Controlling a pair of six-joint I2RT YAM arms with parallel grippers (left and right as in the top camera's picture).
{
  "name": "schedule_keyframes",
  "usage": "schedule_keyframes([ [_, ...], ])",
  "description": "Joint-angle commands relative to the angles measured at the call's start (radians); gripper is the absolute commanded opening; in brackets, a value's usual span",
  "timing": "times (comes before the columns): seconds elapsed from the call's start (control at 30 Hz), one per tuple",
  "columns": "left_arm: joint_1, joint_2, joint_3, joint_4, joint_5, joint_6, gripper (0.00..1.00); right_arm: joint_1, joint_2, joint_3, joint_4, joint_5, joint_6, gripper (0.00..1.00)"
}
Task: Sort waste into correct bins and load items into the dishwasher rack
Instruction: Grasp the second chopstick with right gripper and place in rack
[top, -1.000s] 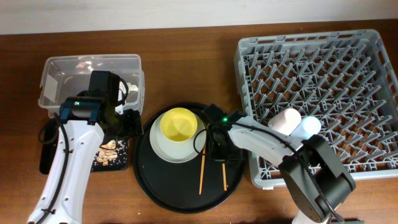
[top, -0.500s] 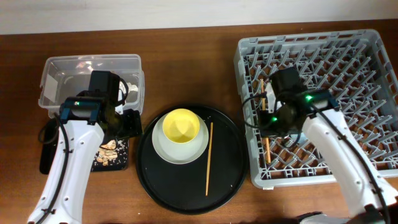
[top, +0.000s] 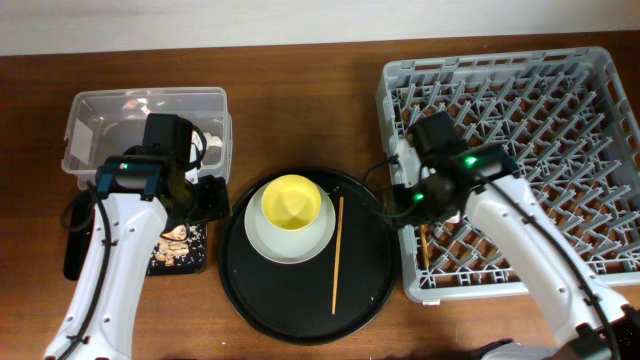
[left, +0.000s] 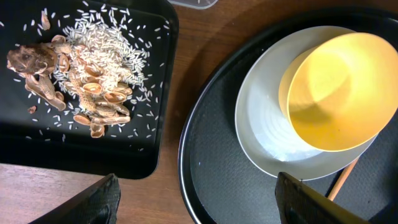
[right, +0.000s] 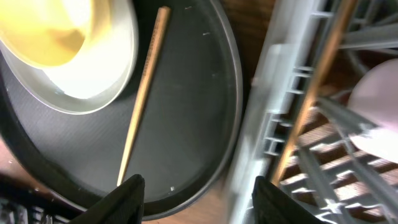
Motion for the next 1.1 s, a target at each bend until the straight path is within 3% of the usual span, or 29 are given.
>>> schedule_keyframes([
  [0.0, 0.005, -0.013, 0.002, 0.002, -0.004, -0.006, 0.79, 0.129, 0.008, -0.002, 0.019, 0.053, 0.112, 0.57],
  [0.2, 0.005, -0.013, 0.002, 0.002, -0.004, -0.006, 0.79, 0.333, 0.196, -0.004, 0.096, 0.097, 0.289, 0.57],
  [0.5, 0.005, -0.013, 0.002, 0.004, -0.004, -0.006, 0.8, 0.372, 0.46, -0.006, 0.173, 0.097, 0.361, 0.56],
  [0.57, 0.005, -0.013, 0.002, 0.004, -0.004, -0.006, 0.8, 0.372, 0.47, -0.007, 0.18, 0.098, 0.369, 0.45],
  [0.63, 0.005, -0.013, 0.002, 0.004, -0.004, -0.006, 0.8, 0.372, 0.472, -0.008, 0.178, 0.113, 0.406, 0.29],
  [0.7, 0.005, -0.013, 0.002, 0.005, -0.004, -0.006, 0.8, 0.372, 0.473, -0.012, 0.177, 0.123, 0.433, 0.23],
  [0.73, 0.005, -0.013, 0.002, 0.003, -0.004, -0.006, 0.8, 0.372, 0.472, -0.016, 0.175, 0.122, 0.439, 0.11],
  [0.77, 0.005, -0.013, 0.002, 0.003, -0.004, -0.006, 0.8, 0.372, 0.472, -0.016, 0.172, 0.119, 0.439, 0.06],
  [0.9, 0.005, -0.013, 0.002, 0.001, -0.004, -0.006, 0.8, 0.351, 0.401, -0.005, 0.136, 0.122, 0.433, 0.04],
  [1.07, 0.005, -0.013, 0.002, 0.001, -0.004, -0.006, 0.8, 0.213, 0.087, 0.082, 0.021, 0.153, 0.256, 0.04],
])
